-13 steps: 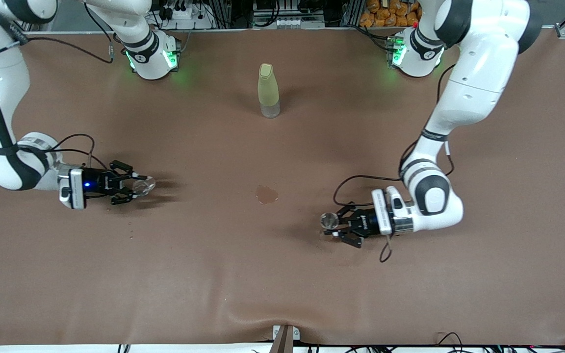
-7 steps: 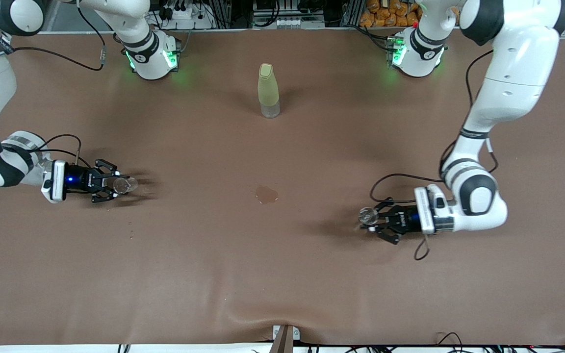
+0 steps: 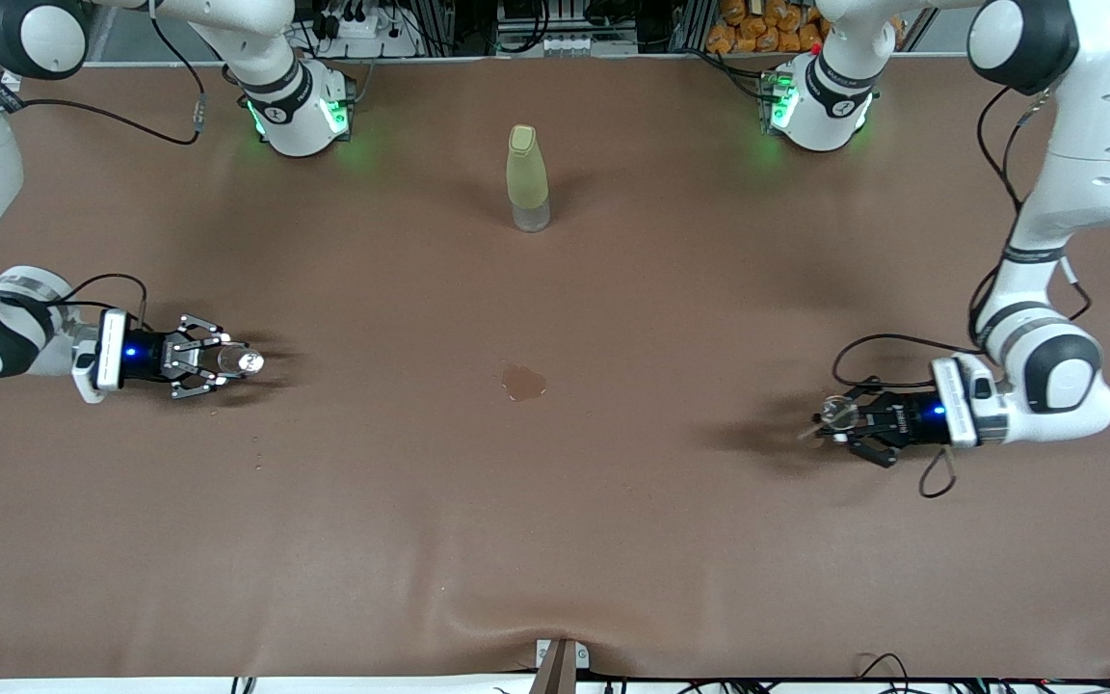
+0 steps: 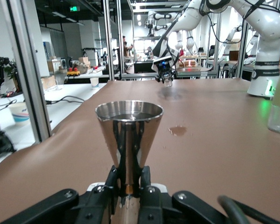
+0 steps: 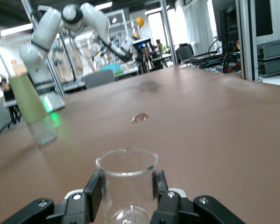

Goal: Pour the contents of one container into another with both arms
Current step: 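Lower the beaker with the right gripper while the left gripper lowers the jigger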

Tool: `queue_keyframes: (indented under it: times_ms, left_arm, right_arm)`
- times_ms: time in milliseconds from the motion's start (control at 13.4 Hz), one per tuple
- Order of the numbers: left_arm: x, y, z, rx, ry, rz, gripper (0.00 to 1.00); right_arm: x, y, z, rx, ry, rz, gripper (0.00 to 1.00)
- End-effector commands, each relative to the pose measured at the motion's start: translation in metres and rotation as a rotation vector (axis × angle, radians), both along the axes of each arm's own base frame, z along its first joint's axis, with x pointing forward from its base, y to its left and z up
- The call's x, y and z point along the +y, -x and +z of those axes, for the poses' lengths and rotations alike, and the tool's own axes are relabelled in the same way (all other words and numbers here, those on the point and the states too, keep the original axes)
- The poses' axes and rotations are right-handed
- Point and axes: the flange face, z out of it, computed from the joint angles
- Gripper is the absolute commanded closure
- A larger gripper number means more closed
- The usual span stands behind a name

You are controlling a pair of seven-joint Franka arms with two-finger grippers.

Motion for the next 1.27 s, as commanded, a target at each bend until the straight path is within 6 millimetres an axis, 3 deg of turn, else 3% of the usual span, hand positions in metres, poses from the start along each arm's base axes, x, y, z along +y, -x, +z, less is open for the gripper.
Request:
queue_keyframes:
  times_ms: [0,149,448,673,897,1196]
  left_arm:
    - [0.026,0.010,0.007,0.002,-0.021,0.001,1.00]
    - [0.041,0.016,-0.001,0.008,-0.002,0.014,1.00]
    - [0.062,0.031,-0.032,-0.060,0.021,0.024,1.00]
    - [0.065,0.043,-0.047,-0.053,0.040,0.024,1.00]
    - [0.077,0.055,-0.064,-0.022,0.054,0.049,1.00]
    - [0.086,0.062,-0.070,-0.048,0.057,0.059,1.00]
  right_arm:
    - [-0.023,0.008,-0.020,-0.048,0.009,-0.002,1.00]
    - [-0.032,0.020,-0.040,-0.020,-0.013,-0.027,1.00]
    - [-0.037,0.021,-0.047,-0.070,-0.015,-0.023,1.00]
    - [-0.033,0.022,-0.051,-0.056,-0.033,-0.017,1.00]
    - [-0.031,0.023,-0.049,-0.061,-0.055,-0.008,0.78]
    - [-0.030,0.023,-0.049,-0.062,-0.056,0.001,0.69]
